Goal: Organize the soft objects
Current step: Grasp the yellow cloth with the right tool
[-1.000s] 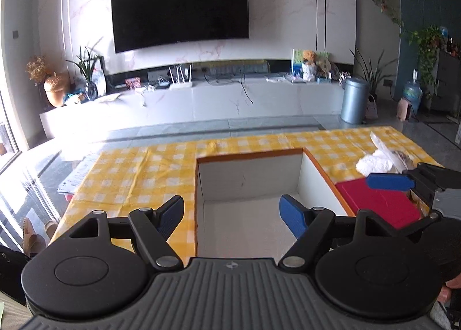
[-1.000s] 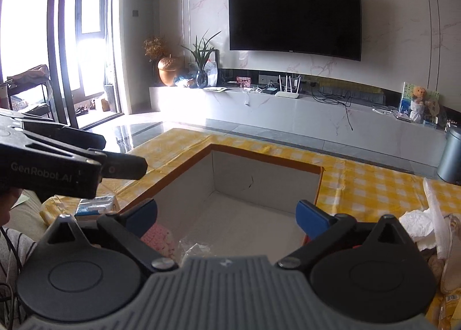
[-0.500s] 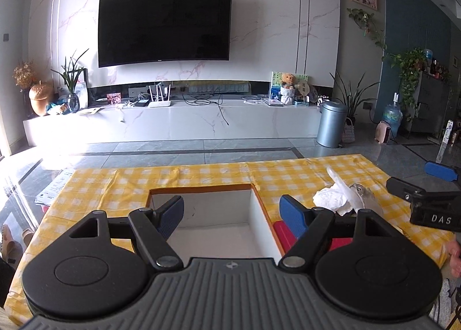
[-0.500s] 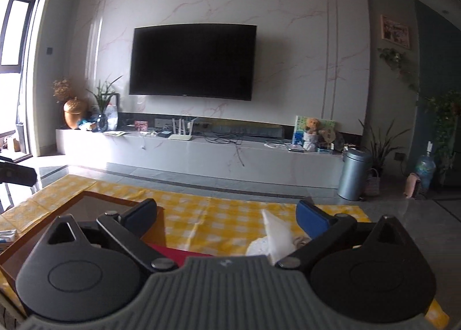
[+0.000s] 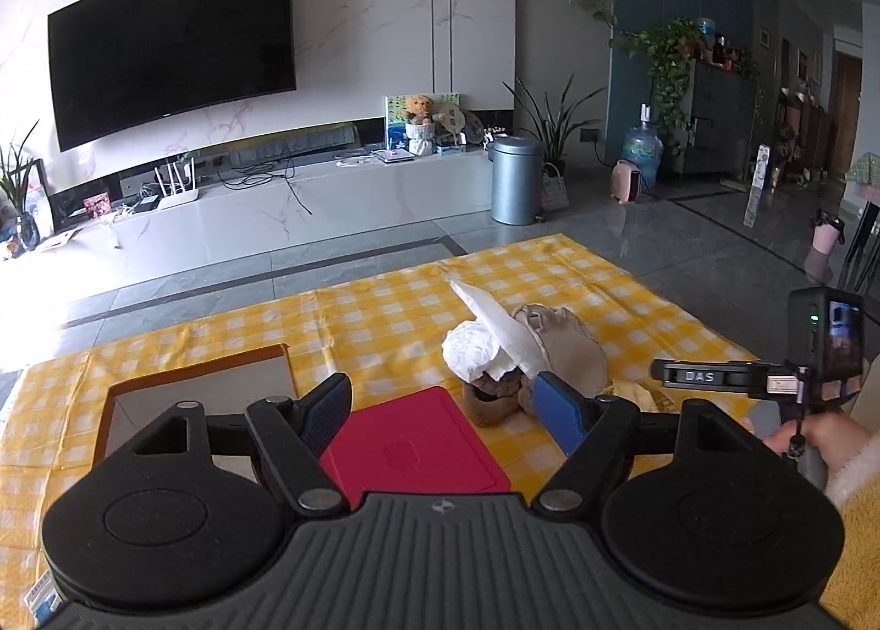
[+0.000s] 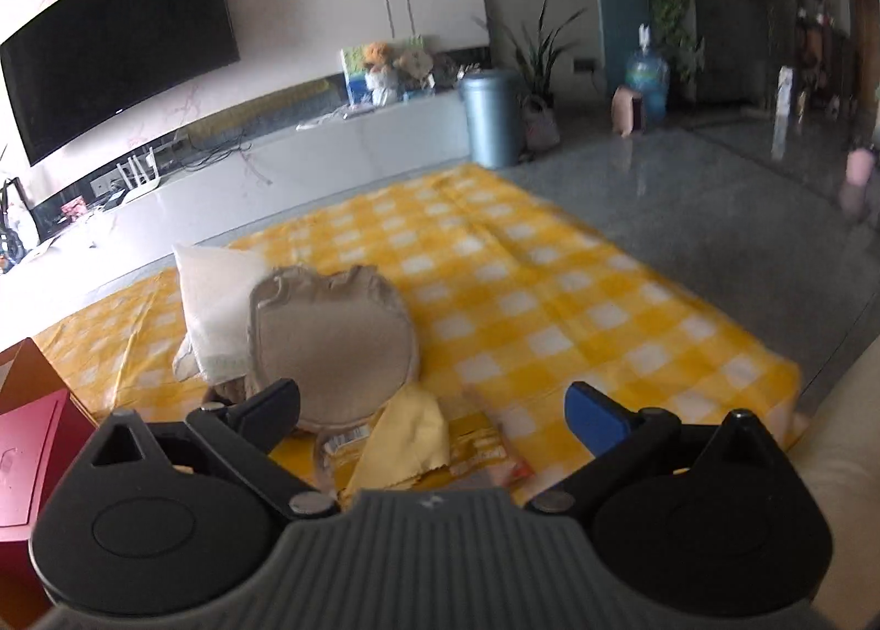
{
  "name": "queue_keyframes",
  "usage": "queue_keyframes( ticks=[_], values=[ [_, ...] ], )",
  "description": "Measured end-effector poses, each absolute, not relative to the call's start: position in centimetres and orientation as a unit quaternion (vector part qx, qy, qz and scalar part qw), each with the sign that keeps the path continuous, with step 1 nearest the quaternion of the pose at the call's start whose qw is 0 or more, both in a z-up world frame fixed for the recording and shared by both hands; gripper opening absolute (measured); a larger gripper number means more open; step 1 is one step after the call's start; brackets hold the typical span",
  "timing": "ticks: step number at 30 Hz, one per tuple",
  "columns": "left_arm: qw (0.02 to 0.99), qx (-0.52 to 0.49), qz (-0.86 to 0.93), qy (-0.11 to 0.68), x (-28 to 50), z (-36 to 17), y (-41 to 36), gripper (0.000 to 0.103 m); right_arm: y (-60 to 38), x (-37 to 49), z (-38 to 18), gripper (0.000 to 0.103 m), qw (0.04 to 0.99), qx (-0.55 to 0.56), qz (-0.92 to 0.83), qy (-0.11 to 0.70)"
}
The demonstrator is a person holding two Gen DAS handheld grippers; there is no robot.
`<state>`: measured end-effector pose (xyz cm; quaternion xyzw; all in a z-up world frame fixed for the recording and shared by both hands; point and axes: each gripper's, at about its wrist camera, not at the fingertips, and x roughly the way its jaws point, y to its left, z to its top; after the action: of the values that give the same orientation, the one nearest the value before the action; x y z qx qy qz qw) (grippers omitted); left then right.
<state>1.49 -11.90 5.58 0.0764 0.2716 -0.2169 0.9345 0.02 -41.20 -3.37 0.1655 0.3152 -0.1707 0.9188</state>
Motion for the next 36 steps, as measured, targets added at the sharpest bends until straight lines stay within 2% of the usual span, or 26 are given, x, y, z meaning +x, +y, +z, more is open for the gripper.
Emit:
queue_keyframes(
  ticks=[2,4,8,10,12,19,21,25,27,30,33,36],
  values=[
    [0.929,0.083,-0.222,0.284,2.1,4.7,-13.5,0.089,-41.5,2.3,-5.2,0.100,0.901,0.196,-0.146,0.359],
    [0.923,0.084,-0.223,0.303,2.7,3.7,-14.6,0.089,-41.1,3.4,-6.1,0.100,0.893,0.205,-0.151,0.370],
    [0.916,0.094,-0.212,0.327,3.1,2.0,-15.8,0.089,-39.7,5.2,-7.0,0.100,0.890,0.138,-0.180,0.395],
    [0.915,0.098,-0.200,0.335,3.9,1.6,-16.4,0.089,-39.2,6.4,-8.0,0.093,0.884,0.097,-0.185,0.418],
    [0.913,0.100,-0.190,0.346,4.8,1.3,-17.0,0.089,-39.0,6.9,-8.9,0.080,0.873,0.076,-0.191,0.443],
    [0.906,0.088,-0.181,0.373,5.8,0.7,-18.0,0.089,-40.1,6.5,-9.3,0.074,0.873,0.091,-0.188,0.440],
    [0.904,0.090,-0.187,0.373,5.8,0.8,-18.5,0.089,-40.2,6.3,-9.1,0.061,0.873,0.093,-0.198,0.437],
    [0.904,0.110,-0.187,0.369,5.5,1.1,-19.0,0.089,-40.1,6.0,-8.8,0.046,0.873,0.086,-0.208,0.433],
    [0.904,0.117,-0.184,0.367,5.6,1.2,-19.3,0.089,-40.3,5.8,-8.5,0.028,0.872,0.083,-0.222,0.429],
    [0.905,0.123,-0.181,0.365,6.0,1.5,-19.4,0.089,-41.0,5.3,-8.2,0.007,0.871,0.097,-0.230,0.422],
    [0.905,0.127,-0.174,0.366,6.5,1.5,-19.4,0.089,-41.3,4.7,-7.8,0.000,0.880,0.119,-0.214,0.408],
    [0.900,0.137,-0.168,0.379,7.2,1.0,-19.6,0.089,-41.2,4.0,-7.0,0.000,0.895,0.133,-0.183,0.385]
  ],
)
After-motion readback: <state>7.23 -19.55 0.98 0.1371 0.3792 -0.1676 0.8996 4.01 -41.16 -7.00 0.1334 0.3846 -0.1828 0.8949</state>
